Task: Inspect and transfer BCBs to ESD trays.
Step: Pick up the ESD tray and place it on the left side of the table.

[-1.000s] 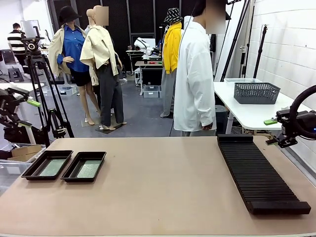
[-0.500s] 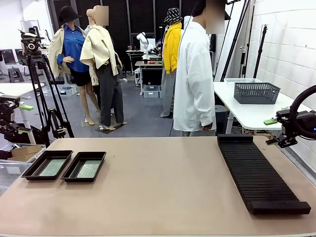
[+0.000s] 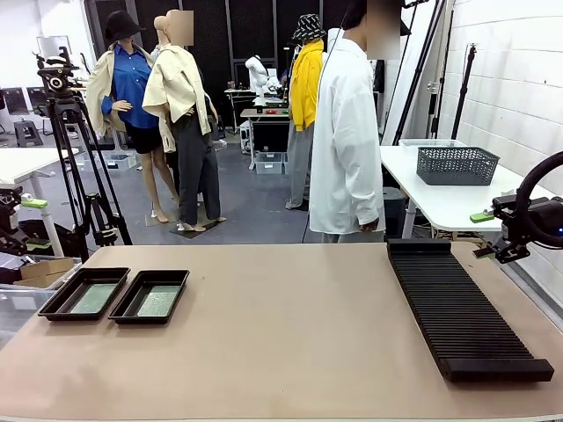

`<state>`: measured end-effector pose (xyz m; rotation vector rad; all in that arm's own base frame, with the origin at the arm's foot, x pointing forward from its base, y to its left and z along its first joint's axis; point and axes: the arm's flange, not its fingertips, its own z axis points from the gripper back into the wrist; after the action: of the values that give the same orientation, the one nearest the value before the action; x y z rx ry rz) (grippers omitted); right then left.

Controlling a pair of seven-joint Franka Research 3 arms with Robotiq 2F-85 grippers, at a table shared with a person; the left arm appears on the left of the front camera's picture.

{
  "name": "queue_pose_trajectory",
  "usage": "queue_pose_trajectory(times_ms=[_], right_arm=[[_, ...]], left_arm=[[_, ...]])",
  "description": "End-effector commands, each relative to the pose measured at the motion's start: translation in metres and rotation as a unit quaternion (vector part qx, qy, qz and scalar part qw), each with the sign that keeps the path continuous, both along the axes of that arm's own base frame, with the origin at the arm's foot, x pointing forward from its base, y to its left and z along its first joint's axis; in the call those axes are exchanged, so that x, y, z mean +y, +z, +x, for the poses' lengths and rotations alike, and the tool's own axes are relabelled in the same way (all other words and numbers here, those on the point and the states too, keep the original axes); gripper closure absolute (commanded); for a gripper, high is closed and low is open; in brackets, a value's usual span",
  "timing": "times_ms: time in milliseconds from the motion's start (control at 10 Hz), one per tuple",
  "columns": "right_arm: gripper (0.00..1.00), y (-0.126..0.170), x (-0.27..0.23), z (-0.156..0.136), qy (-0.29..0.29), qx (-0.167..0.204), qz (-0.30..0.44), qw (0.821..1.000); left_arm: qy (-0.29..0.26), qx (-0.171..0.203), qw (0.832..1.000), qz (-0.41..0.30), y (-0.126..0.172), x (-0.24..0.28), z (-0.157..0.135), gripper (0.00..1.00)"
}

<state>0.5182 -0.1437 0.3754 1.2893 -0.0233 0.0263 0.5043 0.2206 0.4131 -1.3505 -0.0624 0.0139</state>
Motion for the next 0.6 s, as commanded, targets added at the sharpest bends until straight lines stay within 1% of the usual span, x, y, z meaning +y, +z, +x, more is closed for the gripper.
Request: queue_pose_trajectory(times_ms=[0, 100, 300, 400, 500], right_arm=[[0.0, 0.002, 0.003, 0.0, -0.006, 0.004, -0.002, 1.0], [0.0, 0.002, 0.003, 0.0, -0.006, 0.004, -0.002, 1.0], [0.0, 0.002, 0.003, 0.0, -0.006, 0.004, -0.002, 1.0], [0.0, 0.002, 0.003, 0.0, -0.006, 0.004, -0.002, 1.0], [0.0, 0.002, 0.003, 0.0, -0.006, 0.004, -0.002, 1.0]], left_arm=[[-0.02, -0.008, 1.0, -0.012, -0.012, -0.002, 0.001, 0.0], [-0.019, -0.01, 1.0, -0.011, -0.018, -0.003, 0.001, 0.0], [-0.018, -0.021, 1.0, -0.015, -0.021, 0.001, -0.001, 0.0], [-0.019, -0.018, 1.0, 0.005, -0.019, 0.0, -0.002, 0.0], [-0.038, 0.009, 0.998, 0.042, -0.009, -0.012, 0.001, 0.0]])
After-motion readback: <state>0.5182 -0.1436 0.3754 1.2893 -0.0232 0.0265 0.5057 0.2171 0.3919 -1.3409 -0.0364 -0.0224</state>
